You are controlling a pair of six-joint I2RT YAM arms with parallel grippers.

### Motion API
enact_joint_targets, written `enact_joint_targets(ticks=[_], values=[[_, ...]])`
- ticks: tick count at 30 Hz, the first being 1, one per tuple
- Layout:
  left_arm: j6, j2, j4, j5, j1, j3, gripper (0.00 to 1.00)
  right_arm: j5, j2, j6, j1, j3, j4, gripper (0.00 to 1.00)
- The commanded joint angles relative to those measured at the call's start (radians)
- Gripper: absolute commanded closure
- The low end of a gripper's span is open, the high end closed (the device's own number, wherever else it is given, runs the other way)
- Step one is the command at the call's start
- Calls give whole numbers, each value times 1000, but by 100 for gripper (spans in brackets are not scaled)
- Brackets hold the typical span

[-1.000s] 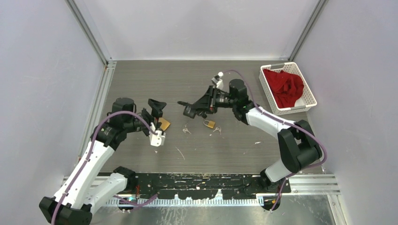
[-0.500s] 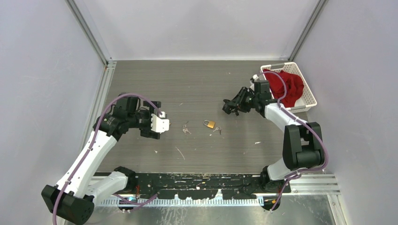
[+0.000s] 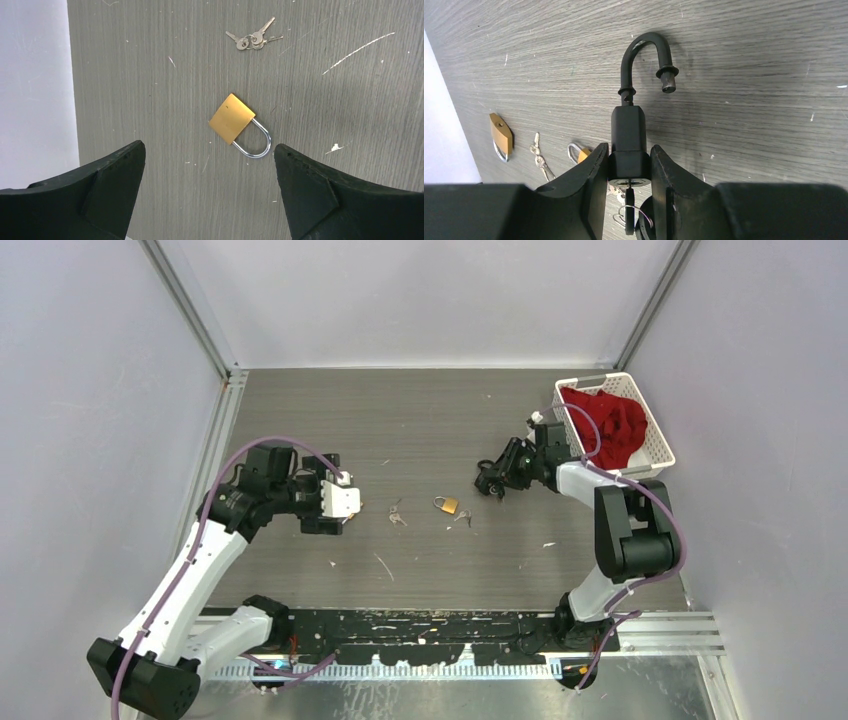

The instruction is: Unlock with the key

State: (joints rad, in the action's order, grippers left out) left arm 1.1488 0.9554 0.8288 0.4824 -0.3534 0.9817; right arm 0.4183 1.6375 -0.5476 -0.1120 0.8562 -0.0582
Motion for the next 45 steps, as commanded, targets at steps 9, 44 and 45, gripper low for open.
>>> enact_joint_targets(ticks=[9, 44, 45], values=[[-71, -20, -8, 30, -3, 49, 1, -112, -69, 20, -7, 5, 44, 34], [-97, -41, 4, 21, -4, 49, 1, -410, -50, 136, -142, 98, -135, 62], [-97, -42, 3, 21, -3, 49, 1, -420, -48, 142, -144, 104, -145, 62]])
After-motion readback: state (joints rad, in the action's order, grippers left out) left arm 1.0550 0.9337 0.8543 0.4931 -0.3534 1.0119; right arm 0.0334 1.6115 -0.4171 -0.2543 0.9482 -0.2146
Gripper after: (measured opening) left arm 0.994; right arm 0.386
